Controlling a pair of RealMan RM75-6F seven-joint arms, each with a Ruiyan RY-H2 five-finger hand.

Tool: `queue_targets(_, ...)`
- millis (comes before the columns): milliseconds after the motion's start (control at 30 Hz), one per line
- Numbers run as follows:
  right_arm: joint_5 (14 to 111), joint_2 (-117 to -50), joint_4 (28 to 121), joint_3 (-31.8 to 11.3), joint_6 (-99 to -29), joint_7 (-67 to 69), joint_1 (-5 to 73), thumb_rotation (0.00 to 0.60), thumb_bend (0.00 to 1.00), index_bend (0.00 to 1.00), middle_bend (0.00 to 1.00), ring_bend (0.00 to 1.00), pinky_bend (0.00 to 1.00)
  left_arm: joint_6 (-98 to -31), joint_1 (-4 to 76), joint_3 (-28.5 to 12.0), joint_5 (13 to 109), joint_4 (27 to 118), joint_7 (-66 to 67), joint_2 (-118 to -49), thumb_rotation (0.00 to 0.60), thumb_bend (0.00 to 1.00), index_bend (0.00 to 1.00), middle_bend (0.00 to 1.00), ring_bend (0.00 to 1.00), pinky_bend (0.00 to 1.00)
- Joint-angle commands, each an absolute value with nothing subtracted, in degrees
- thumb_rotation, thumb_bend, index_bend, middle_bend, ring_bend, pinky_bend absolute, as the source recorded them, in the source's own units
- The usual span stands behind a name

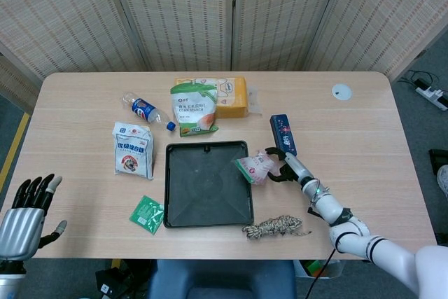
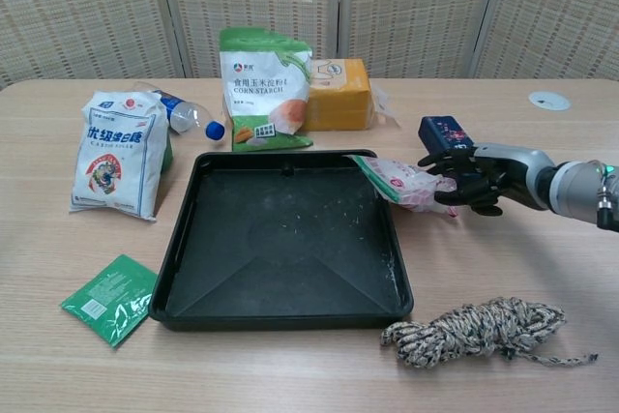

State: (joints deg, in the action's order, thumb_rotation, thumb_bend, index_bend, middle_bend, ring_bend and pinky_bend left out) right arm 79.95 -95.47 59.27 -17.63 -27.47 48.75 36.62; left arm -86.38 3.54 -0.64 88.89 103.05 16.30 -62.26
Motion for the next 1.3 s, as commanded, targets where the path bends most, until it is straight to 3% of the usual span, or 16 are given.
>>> queue_targets(33,81.4,-94.0,60.6,-15.9,-28.7,50.5,36.3,0.6,0.43,0.06,0.12,0.91,0.85,-86.3,3.6,-0.6,89.1,103.2,16.4,-62.3,0.6,0.32,0.01,0.07,0.04,0.0)
queue_targets(433,85.8,-88.2,67.7,-10.0,-35.0,54.5,35.3,0.6,0.43,0.0,0.1,0.9,0.85,-87.0,3.6,-0.7,89.9,103.1,15.5,-61.9,0.6,0.32,0.01,0.07,0.04,0.0)
queue_targets(833,87.2,-70.6,86.9,-6.2,-49.8,41.8,28.0,0.6,0.43,0.0,0.12,0.87,0.84,-86.6,4.0,-0.9,89.9,102.8,12.7,-61.6,0.6,0.32,0.01,0.07,0.04,0.0)
queue_targets(900,86.8,-67.2,89.8,-5.6,-53.1,37.8,25.8,0.6,0.43,0.0,0.13,0.81,0.82,-86.3,4.2,-0.9,89.7,102.7,12.3,-61.6,0.6,0.32,0.01,0.07,0.04,0.0)
queue_targets(1000,86.0,-63.9,92.4,-4.7,-58.8,31.5,22.2,0.6,0.43,0.0,0.13,0.56,0.74,-86.0,4.4,-1.0,89.4,102.4,12.3,-61.8,0.6,0.32,0.01,0.07,0.04,0.0)
queue_targets(1067,85.4,-62.8,93.1,-4.3,-63.0,26.8,19.6,0.6,0.43,0.0,0.13,0.38,0.52,-85.7,4.5,-1.1,89.1,102.3,12.2,-62.1,0.6,0.32,0.01,0.07,0.04,0.0)
queue_targets(1133,85.1,-62.5,93.4,-4.1,-66.8,23.0,17.4,0.6,0.43,0.0,0.13,0.26,0.35,-85.6,4.7,-1.2,89.0,102.2,12.2,-62.4,0.6,0.32,0.01,0.07,0.04,0.0)
queue_targets(1200,85.3,-62.4,93.4,-3.8,-71.1,18.9,15.2,0.6,0.43,0.0,0.13,0.19,0.24,-85.3,4.9,-1.2,89.1,102.1,12.2,-62.8,0.6,0.32,0.01,0.07,0.04,0.0)
queue_targets(1300,85.5,-62.5,92.7,-3.3,-76.1,14.0,12.4,0.6,0.43,0.0,0.13,0.15,0.19,-85.2,5.0,-1.2,89.2,102.1,12.4,-63.2,0.6,0.32,0.01,0.07,0.04,0.0)
